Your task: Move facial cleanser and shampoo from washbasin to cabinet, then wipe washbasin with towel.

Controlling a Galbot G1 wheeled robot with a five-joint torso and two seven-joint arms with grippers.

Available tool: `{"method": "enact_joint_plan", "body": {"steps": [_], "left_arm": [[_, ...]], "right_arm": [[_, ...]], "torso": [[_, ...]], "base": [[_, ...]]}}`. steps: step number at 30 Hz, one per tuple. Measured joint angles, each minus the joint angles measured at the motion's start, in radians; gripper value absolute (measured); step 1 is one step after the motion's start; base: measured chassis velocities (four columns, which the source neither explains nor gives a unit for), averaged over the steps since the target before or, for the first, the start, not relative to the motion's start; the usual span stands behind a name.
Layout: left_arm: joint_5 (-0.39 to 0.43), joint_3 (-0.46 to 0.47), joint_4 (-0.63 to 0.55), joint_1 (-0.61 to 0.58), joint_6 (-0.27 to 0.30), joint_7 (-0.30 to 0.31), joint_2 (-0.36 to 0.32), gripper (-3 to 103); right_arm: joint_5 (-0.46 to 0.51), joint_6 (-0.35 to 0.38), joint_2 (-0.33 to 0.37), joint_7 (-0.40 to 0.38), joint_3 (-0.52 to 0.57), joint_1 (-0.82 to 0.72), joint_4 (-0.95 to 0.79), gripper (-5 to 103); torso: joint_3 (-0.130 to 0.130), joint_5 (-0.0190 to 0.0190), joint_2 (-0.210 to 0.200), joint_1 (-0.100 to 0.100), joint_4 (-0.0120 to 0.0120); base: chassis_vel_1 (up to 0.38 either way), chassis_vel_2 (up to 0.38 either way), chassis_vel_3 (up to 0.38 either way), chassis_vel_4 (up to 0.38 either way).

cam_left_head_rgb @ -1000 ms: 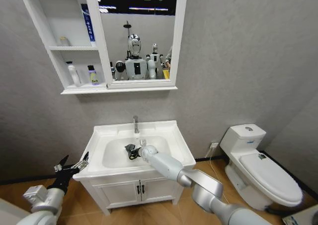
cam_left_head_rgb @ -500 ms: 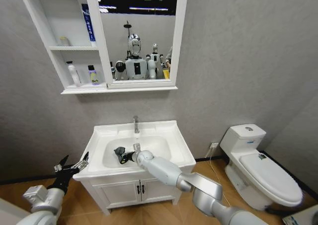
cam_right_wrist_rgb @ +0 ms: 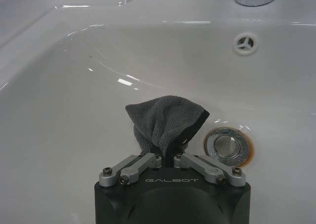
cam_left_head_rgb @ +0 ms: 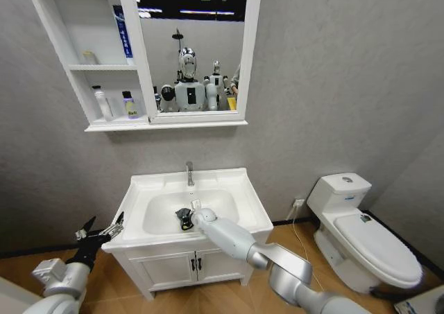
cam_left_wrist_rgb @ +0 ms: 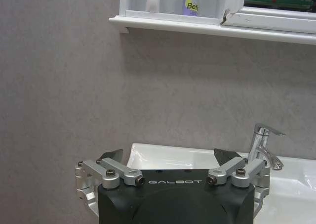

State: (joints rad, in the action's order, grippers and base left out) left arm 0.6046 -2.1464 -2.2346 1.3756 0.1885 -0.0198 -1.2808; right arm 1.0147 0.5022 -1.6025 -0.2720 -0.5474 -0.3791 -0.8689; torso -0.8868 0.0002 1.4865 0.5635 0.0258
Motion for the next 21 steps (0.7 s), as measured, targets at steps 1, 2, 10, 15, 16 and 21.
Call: {"method": "enact_joint_plan", "body": {"steps": [1,2,10,15,16,21], "left_arm": [[0.000,0.000,0.000,0.000,0.000,0.000,0.000,100],[0.000,0.000,0.000,0.000,0.000,0.000,0.000,100],[0.000,0.000,0.000,0.000,0.000,0.000,0.000,100],[0.000,0.000,0.000,0.000,0.000,0.000,0.000,100],[0.000,0.000,0.000,0.000,0.000,0.000,0.000,100],[0.000,0.000,0.000,0.000,0.000,0.000,0.000,100]], "right_arm": [[0.000,0.003,0.013,-0.013,0.000,0.000,-0.010,5],[0.000,0.006,0.033,-0.028,0.002,0.000,-0.021,5],[0.014,0.009,0.158,-0.075,0.014,0.001,-0.098,5],[0.027,0.013,0.257,-0.095,0.065,0.001,-0.238,5],[0.024,0.016,0.277,-0.095,0.080,0.000,-0.275,5],[0.001,0.019,0.404,-0.102,0.152,-0.035,-0.466,5]], "torso": [[0.000,0.0000,0.000,0.000,-0.0001],[0.000,-0.0002,0.000,0.000,0.0002],[0.000,0.0000,0.000,0.000,0.0009],[0.000,0.0000,0.000,0.000,0.0006],[0.000,0.0000,0.000,0.000,0.0006],[0.000,0.0003,0.000,0.000,0.0003]], "base": [[0.000,0.000,0.000,0.000],[0.000,0.000,0.000,0.000],[0.000,0.000,0.000,0.000],[0.000,0.000,0.000,0.000],[0.000,0.000,0.000,0.000],[0.000,0.000,0.000,0.000]]}}
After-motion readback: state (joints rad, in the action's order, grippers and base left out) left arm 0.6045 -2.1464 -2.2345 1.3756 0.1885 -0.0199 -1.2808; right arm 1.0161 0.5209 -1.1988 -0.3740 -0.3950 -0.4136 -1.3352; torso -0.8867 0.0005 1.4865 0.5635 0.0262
